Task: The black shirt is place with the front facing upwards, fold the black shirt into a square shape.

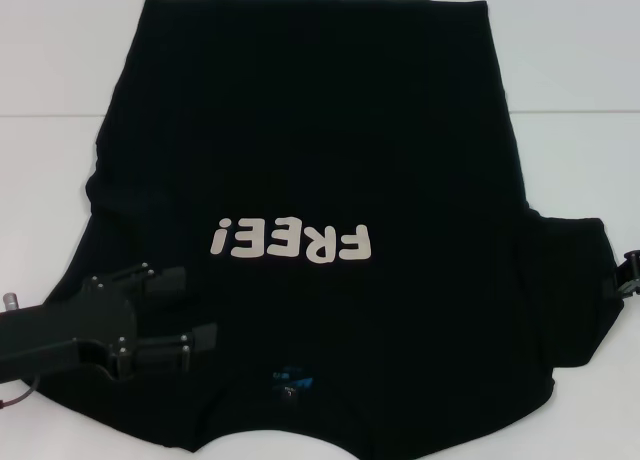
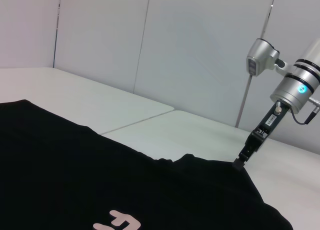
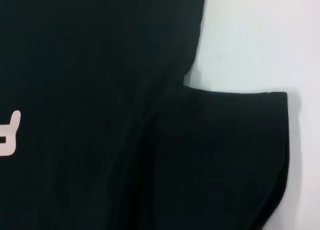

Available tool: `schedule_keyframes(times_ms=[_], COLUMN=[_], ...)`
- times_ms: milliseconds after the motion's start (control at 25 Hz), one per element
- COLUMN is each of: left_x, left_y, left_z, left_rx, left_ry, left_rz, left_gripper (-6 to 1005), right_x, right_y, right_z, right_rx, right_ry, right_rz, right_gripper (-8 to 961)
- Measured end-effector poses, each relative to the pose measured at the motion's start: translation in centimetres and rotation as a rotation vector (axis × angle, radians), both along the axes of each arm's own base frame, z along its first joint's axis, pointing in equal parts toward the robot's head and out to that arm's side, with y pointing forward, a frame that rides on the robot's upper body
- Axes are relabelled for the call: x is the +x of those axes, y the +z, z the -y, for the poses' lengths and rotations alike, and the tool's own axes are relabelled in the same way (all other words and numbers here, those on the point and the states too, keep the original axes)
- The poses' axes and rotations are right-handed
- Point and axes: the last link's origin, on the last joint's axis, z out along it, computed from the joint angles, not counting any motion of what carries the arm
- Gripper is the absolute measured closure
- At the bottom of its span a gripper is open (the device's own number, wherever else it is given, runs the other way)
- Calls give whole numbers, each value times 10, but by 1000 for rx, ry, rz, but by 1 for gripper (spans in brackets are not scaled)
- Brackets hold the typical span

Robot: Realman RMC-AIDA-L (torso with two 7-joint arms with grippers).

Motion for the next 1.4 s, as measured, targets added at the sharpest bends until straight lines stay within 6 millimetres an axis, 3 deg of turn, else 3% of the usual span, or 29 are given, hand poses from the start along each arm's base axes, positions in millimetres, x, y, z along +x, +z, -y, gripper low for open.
schedule_keyframes(times_ms=[120, 320, 720, 920, 1320, 1400], left_x=[0, 0, 0, 0, -1, -1], left_y=[0, 0, 3, 3, 5, 6], left_z=[0, 0, -2, -2, -3, -3], left_rx=[-1, -2, -10, -9, 0, 0], left_ry=[1, 3, 29, 31, 36, 35], left_rz=[1, 2, 11, 11, 11, 11], left_gripper=[96, 96, 97, 97, 97, 97], right_x=[1, 2, -14, -24, 2, 3], right_y=[1, 5, 39, 38, 45, 44], right_z=[0, 0, -3, -6, 11, 15], right_rx=[1, 16, 131, 116, 130, 104], right_ry=[0, 4, 76, 118, 67, 79], right_rz=[2, 1, -100, -118, -100, -103], right_gripper=[839, 870, 868, 867, 865, 814])
